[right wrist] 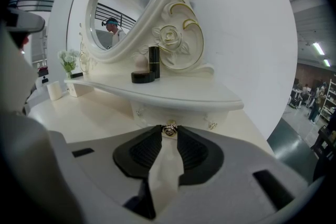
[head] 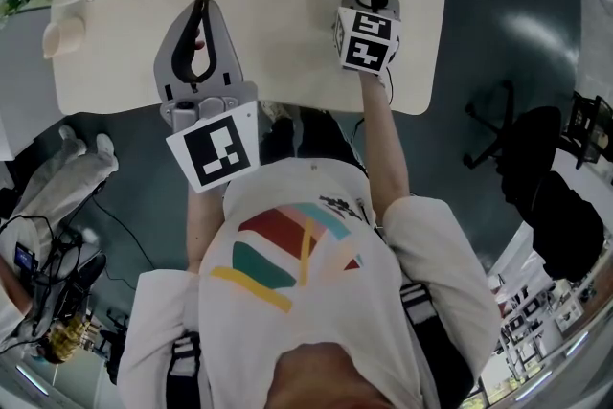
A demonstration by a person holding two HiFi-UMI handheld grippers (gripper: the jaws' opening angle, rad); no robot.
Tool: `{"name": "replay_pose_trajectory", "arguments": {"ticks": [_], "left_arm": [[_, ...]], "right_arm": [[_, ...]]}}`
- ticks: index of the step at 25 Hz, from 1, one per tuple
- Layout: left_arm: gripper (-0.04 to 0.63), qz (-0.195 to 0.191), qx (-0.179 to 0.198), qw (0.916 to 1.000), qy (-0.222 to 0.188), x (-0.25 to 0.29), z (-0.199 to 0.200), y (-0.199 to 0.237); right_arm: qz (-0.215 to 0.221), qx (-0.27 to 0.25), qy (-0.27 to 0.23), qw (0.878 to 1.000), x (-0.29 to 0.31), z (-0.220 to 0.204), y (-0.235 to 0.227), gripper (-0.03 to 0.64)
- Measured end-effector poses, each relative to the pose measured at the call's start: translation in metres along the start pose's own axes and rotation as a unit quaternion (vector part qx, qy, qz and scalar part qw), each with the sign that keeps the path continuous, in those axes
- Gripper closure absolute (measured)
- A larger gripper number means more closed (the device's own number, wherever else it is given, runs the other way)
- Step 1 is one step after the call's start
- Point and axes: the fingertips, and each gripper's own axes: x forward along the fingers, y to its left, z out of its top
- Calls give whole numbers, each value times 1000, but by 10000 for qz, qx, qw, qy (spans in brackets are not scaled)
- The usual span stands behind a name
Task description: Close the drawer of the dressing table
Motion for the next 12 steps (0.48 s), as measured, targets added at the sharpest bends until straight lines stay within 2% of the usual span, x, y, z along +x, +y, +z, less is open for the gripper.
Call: {"name": "replay_pose_trajectory", "arguments": {"ticks": [12], "left_arm": [[586,55,24,10000,-16,-6,1,5]], "right_arm": [[26,90,-35,10000,3,0,2,532]]}}
